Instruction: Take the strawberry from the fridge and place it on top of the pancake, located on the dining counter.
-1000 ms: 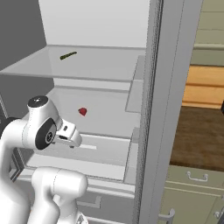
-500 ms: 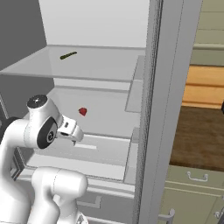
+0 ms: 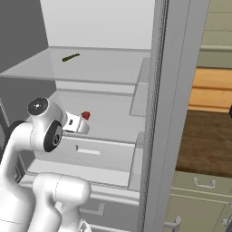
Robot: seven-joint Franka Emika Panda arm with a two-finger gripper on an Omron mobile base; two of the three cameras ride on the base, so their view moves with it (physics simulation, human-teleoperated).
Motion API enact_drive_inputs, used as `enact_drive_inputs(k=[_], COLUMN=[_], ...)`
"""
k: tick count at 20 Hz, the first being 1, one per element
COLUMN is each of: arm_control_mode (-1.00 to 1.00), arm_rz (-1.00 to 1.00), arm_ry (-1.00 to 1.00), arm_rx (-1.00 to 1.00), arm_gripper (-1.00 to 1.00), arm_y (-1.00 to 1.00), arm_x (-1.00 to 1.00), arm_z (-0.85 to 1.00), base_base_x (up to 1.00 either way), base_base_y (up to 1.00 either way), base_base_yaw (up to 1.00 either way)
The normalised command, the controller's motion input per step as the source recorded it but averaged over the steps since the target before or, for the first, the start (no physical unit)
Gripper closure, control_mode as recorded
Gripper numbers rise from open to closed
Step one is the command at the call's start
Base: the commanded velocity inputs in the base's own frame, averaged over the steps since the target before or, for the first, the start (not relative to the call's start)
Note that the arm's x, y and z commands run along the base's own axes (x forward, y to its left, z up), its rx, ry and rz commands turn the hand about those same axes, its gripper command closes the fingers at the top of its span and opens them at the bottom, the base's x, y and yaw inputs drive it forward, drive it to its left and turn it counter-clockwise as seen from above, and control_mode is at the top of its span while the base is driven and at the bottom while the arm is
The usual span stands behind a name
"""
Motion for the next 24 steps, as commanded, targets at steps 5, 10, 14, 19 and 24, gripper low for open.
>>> enact_drive_inputs(k=[5,10,14,19,24], arm_control_mode=[-1.0,-1.0,-1.0,-1.0,-1.0], arm_rz=[0.01,0.0,0.0,0.11,0.13], arm_ry=[-0.01,-0.01,0.0,0.13,0.0], arm_rx=[0.0,0.0,0.0,-0.01,-0.01], arm_gripper=[-1.0,-1.0,-1.0,-1.0,-1.0], arm_y=[0.02,0.05,0.0,0.0,0.0], arm_x=[0.49,0.55,0.69,0.65,0.38], arm_z=[0.02,0.0,-0.04,-0.02,-0.18], base_base_x=[0.0,0.0,0.0,0.0,0.0], base_base_y=[0.0,0.0,0.0,0.0,0.0], base_base_yaw=[0.0,0.0,0.0,0.0,0.0])
